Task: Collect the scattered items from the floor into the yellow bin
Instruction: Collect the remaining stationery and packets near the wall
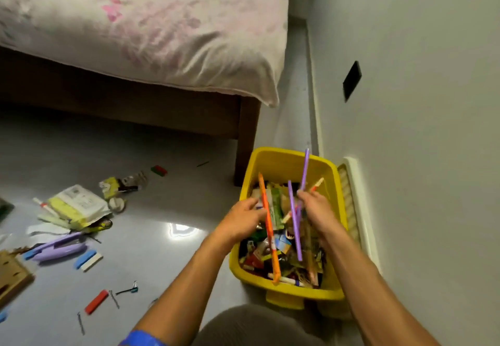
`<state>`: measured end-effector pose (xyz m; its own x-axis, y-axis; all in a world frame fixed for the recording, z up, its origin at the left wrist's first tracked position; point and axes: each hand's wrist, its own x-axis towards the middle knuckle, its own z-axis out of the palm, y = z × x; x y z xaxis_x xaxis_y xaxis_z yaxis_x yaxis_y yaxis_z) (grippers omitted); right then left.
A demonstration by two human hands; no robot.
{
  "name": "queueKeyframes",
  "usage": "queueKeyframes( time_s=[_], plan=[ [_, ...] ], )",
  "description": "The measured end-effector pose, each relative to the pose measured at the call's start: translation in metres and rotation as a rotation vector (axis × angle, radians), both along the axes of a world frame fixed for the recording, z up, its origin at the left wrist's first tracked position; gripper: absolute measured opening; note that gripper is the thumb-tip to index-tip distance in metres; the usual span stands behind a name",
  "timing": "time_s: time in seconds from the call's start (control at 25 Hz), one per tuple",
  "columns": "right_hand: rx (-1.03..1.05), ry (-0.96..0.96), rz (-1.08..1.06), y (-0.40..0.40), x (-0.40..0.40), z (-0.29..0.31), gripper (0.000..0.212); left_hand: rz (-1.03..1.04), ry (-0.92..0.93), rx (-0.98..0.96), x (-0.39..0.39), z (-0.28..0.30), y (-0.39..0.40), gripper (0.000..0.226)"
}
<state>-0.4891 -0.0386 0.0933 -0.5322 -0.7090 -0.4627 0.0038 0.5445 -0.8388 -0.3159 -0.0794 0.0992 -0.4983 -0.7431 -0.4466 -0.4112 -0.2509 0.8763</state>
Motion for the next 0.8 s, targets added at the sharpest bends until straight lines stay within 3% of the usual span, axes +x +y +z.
queueKeyframes(
  time_s=[0.08,0.2,0.24,0.36,0.4,0.52,0.6,0.8],
  plan=[
    [0.056,0.167,0.007,0.001,0.003,-0.027,0.056,-0.209,-0.166,-0.298,0.005,-0.022,0.006,0.042],
    [0.173,0.467,0.082,0.014,0.01,-0.057,0.077,-0.4,-0.379,-0.57,0.013,-0.047,0.008,0.048],
    [0.212,0.492,0.157,0.021,0.013,-0.065,0.08,-0.449,-0.436,-0.612,0.017,-0.053,0.01,0.048],
    [0.234,0.234,0.381,0.031,0.033,-0.074,0.079,-0.534,-0.46,-0.694,0.032,-0.056,0.017,0.044],
    [0.215,0.278,0.437,0.03,0.041,-0.075,0.077,-0.53,-0.43,-0.71,0.035,-0.055,0.021,0.043],
    [0.179,0.724,0.388,0.02,0.072,-0.06,0.072,-0.291,-0.318,-0.616,0.06,-0.049,0.027,0.044],
    [0.079,0.905,0.399,0.008,0.093,-0.043,0.069,-0.05,-0.282,-0.527,0.084,-0.045,0.022,0.046],
    [-0.114,0.803,0.743,-0.038,0.173,-0.025,0.059,0.326,-0.337,-0.361,0.164,-0.052,0.011,0.051]
  ],
)
